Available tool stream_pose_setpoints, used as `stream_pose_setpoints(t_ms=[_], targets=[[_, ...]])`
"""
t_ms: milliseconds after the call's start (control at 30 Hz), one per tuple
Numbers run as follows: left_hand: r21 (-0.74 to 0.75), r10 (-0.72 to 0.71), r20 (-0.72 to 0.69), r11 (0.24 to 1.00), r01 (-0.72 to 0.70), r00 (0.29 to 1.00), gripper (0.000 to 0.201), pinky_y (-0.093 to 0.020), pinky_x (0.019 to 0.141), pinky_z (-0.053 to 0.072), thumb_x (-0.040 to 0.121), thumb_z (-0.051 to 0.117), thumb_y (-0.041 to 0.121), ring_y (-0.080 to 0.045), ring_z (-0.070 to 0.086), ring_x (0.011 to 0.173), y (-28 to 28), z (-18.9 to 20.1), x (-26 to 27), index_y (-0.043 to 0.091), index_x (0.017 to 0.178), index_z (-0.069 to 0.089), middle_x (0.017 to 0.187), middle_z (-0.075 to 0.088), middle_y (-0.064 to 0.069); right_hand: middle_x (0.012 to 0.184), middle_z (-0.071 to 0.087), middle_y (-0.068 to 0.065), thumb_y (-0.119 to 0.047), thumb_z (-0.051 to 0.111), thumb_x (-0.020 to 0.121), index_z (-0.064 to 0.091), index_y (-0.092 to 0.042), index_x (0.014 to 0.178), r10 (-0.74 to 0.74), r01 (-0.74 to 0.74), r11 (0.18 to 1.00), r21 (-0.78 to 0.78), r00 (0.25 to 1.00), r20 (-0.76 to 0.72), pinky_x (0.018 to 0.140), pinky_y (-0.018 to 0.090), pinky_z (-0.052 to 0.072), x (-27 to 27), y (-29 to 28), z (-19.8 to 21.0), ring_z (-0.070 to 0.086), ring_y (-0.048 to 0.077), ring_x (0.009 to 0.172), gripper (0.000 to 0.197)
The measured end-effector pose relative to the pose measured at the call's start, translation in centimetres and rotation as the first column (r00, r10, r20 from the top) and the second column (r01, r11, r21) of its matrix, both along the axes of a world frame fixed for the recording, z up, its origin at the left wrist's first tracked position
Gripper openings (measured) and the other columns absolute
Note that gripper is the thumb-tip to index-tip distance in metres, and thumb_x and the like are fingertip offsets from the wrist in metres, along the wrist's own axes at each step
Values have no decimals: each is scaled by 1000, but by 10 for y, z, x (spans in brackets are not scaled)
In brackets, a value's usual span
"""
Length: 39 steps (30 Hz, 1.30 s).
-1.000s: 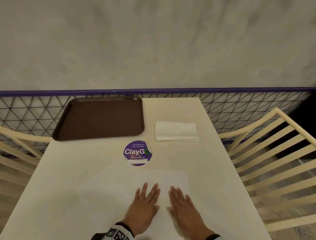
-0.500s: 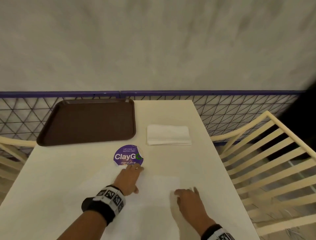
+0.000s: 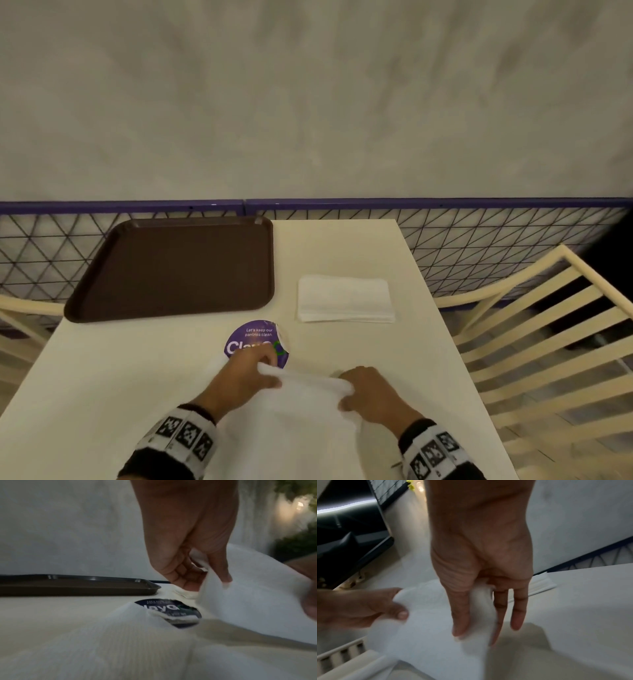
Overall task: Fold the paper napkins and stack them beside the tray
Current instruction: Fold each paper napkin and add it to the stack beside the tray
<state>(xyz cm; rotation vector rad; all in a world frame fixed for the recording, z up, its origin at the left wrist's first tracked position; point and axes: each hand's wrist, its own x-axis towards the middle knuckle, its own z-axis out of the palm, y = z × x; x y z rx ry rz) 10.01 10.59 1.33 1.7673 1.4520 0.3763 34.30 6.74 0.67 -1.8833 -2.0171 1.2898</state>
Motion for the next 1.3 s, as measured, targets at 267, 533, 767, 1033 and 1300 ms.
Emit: stream_pose_setpoints(t_ms=[267,533,767,1033,1300], targets=[[-92,426,388,900,-426,817,32,-24,61,52,75,71,-4,-16,58,63,75,18,26,11,92,48,70,59,-8,64,61,8,-2,75,73,64,-6,68,-530,538,841,-55,800,-282,60,27,49,78,86,38,56,13,52,12],[115,372,205,910,-400,905,30,-7,59,41,83,55,-7,-11,56,63,140,-14,84,17,67,64,70,64,2,56,51,3,-3,72,77,53,-13,52,-715,730,684,-10,667,-209,62,31,46,108,154,-3,46,17,52,33],[-49,251,-38,966,-252,967,45,-18,75,39,67,82,10,-20,51,100,144,-43,95,9,107,61,107,53,-5,60,52,-2,-10,71,77,53,-11,54,-670,666,735,123,742,-15,68,20,40,104,155,-34,49,19,71,30],[130,101,-280,989,-66,955,49,-33,106,35,82,67,11,-25,39,122,115,-34,73,17,128,51,131,42,-8,93,66,16,-10,61,85,56,-7,101,-640,619,738,267,769,-15,71,26,39,90,136,-31,57,28,85,17],[200,357,-269,929,-311,895,28,-33,89,47,79,72,17,-22,57,98,47,-22,-66,13,105,63,109,61,-8,106,56,8,-11,62,86,57,-9,113,-649,646,694,318,752,-111,83,30,37,92,36,-10,55,30,100,28]])
